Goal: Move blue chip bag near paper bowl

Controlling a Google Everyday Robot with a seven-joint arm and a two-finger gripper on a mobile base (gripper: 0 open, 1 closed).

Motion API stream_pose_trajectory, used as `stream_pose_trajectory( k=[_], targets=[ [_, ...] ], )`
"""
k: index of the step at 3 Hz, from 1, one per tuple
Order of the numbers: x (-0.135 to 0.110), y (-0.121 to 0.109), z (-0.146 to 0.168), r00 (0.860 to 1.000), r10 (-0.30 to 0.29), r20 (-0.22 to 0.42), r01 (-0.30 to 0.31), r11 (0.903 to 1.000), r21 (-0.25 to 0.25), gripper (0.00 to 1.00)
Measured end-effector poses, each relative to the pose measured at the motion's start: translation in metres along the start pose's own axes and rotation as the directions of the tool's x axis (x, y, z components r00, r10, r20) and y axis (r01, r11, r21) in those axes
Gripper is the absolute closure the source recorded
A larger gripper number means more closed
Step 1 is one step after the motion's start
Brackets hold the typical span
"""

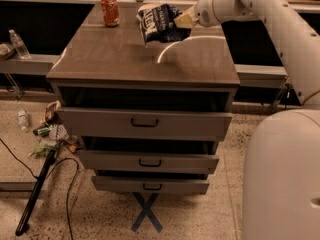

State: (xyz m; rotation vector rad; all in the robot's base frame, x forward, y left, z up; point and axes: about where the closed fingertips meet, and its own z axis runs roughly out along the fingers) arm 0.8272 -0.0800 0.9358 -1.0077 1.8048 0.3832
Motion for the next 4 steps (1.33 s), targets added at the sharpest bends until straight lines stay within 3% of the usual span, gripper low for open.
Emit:
stream_pose_trajectory(
  k=[1,2,3,4],
  targets=[
    [-0.006,-0.031,0.000,1.000,0.003,0.008,-0.004,0.9949,0.101,1.00],
    [-0.006,-0.057,0.018,1.000,0.011,0.002,-0.011,0.9851,0.171,0.97],
    [0.003,-0.063,0.041,0.999,0.029,-0.017,-0.026,0.9861,0.164,0.85],
    [0.011,-0.062,0.057,0.999,0.042,-0.030,-0.037,0.9885,0.147,0.62]
  ],
)
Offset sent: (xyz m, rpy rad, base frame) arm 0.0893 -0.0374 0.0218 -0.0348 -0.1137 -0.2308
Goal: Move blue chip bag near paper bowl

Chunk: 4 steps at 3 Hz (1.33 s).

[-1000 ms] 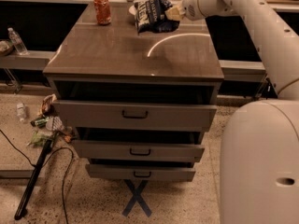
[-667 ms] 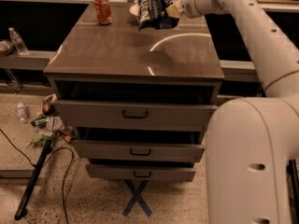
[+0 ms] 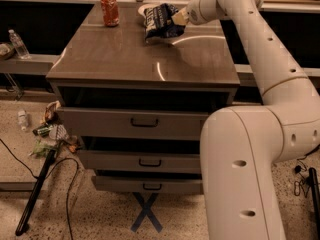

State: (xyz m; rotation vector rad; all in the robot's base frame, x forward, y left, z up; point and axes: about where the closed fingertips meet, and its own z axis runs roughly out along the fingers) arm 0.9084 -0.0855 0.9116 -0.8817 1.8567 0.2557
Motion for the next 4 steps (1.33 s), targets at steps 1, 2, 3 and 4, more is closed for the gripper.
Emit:
stream_pose_trajectory(
  k=[1,2,3,4],
  targets=[
    [0.003,0.005,0.013,1.000,0.000,-0.005,0.000,0.9998,-0.019,0.39],
    [0.005,0.006,0.019,1.000,-0.003,-0.010,0.003,0.9998,-0.022,0.16],
    [0.004,-0.006,0.003,1.000,-0.003,-0.014,0.003,1.0000,0.006,0.00],
    [-0.002,-0.025,-0.037,1.000,-0.003,-0.009,0.003,0.9990,0.044,0.00]
  ],
)
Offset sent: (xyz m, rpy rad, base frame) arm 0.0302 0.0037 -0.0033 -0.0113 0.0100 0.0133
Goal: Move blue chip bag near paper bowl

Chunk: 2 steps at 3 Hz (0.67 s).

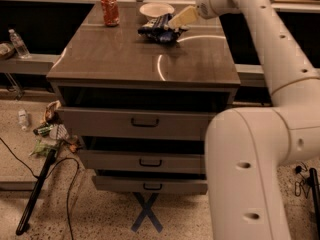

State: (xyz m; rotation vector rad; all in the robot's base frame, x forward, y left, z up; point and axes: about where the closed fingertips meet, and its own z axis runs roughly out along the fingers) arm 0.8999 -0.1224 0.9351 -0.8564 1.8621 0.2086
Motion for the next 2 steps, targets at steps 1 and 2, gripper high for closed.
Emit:
stream_pose_trajectory(
  k=[1,2],
  targets=[
    [-0.0089,-0.0175,-0.0584,1.000,0.007,0.021,-0.008,0.9991,0.042,0.00],
    [-0.0089,-0.0175,-0.0584,1.000,0.007,0.021,-0.008,0.9991,0.042,0.00]
  ],
)
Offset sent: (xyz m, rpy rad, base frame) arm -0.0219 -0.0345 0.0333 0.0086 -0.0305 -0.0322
